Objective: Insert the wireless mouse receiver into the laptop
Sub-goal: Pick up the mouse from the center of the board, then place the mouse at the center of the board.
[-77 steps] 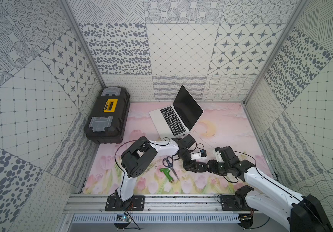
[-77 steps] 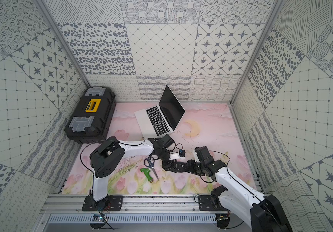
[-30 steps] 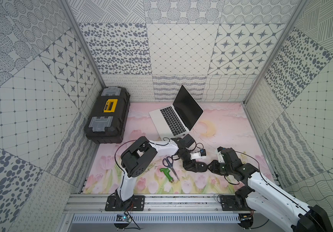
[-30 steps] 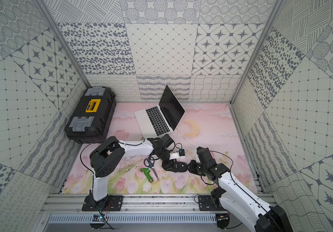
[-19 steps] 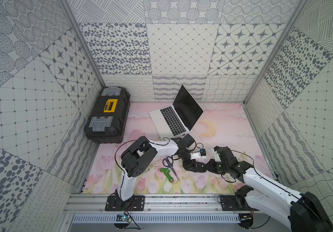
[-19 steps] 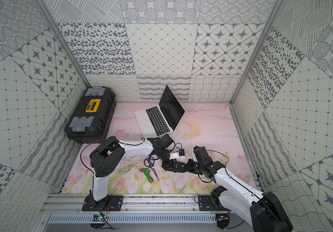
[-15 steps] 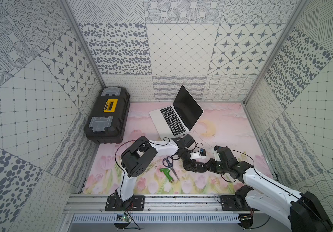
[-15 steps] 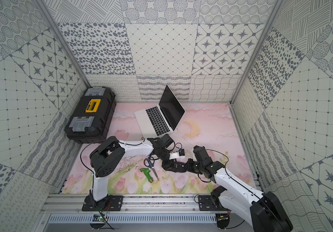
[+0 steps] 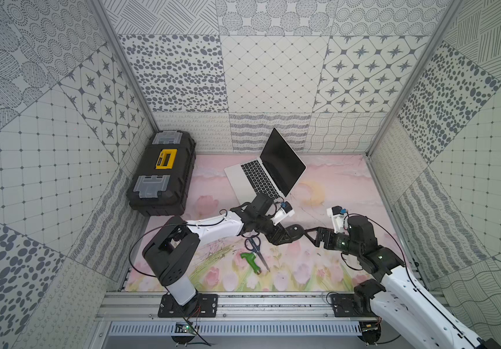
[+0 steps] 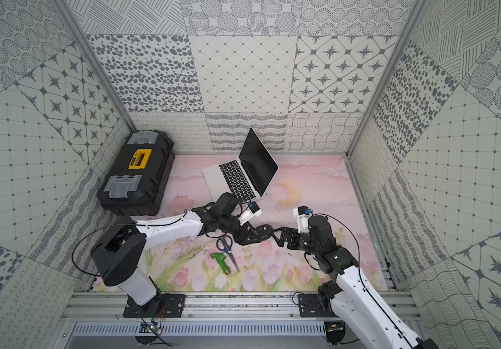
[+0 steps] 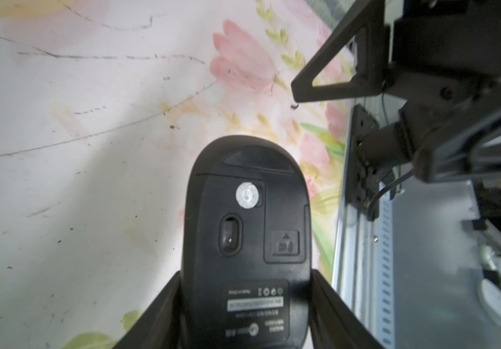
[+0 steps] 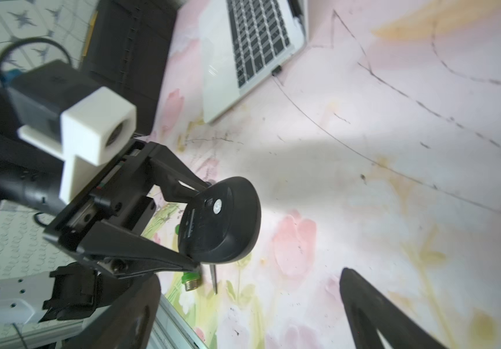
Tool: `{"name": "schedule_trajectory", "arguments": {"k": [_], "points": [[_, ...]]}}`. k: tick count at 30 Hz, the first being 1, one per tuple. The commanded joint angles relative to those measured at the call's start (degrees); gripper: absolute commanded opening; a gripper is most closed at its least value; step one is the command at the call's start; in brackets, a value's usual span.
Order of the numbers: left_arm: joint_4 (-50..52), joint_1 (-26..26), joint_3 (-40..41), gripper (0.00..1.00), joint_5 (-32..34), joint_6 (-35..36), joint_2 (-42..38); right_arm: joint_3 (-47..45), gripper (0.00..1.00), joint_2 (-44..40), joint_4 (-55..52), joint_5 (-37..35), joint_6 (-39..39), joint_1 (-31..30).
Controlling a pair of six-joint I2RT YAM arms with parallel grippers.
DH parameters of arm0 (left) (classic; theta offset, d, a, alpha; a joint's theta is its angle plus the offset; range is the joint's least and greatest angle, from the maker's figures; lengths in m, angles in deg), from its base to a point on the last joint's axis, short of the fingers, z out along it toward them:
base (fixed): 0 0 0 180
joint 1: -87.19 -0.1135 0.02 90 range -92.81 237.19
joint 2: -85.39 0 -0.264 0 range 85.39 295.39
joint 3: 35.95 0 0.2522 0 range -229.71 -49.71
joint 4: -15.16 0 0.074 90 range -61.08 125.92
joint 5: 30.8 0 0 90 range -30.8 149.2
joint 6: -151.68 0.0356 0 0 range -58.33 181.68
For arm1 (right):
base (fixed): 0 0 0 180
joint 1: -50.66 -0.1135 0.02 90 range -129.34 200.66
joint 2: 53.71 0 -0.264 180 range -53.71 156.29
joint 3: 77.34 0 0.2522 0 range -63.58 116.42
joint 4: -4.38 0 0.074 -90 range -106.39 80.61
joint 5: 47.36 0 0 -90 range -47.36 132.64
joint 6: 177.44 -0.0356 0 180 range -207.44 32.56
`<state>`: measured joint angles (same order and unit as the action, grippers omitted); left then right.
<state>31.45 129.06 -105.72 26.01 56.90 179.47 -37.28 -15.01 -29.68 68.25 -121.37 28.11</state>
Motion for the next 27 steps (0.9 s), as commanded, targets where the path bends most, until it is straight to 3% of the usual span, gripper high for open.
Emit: {"name": "schedule_trajectory", "arguments": {"k": [1,9,13,18,27], "points": [[-28.1,-1.4,5.6,0.09,-10.9,-32.1,-7.3,3.1,0.97,0.0,10.6,9.2,0.9,0.2],[-55.9,-1.5,9.9,0.08,-15.4,-50.3,-9.0,4.4,0.97,5.9,28.5,16.1,-6.8,0.0],[-58.8,-1.5,9.9,0.08,-16.8,-52.4,-8.9,7.3,0.95,8.1,33.1,18.4,-9.0,-1.4],[-60.4,-1.3,9.5,0.07,-19.3,-53.3,-8.3,8.3,0.70,9.5,35.5,19.2,-10.0,-3.1],[-62.6,-1.3,10.4,0.06,-23.0,-55.0,-7.1,8.3,0.45,10.4,38.2,19.8,-10.6,-3.1]]}}
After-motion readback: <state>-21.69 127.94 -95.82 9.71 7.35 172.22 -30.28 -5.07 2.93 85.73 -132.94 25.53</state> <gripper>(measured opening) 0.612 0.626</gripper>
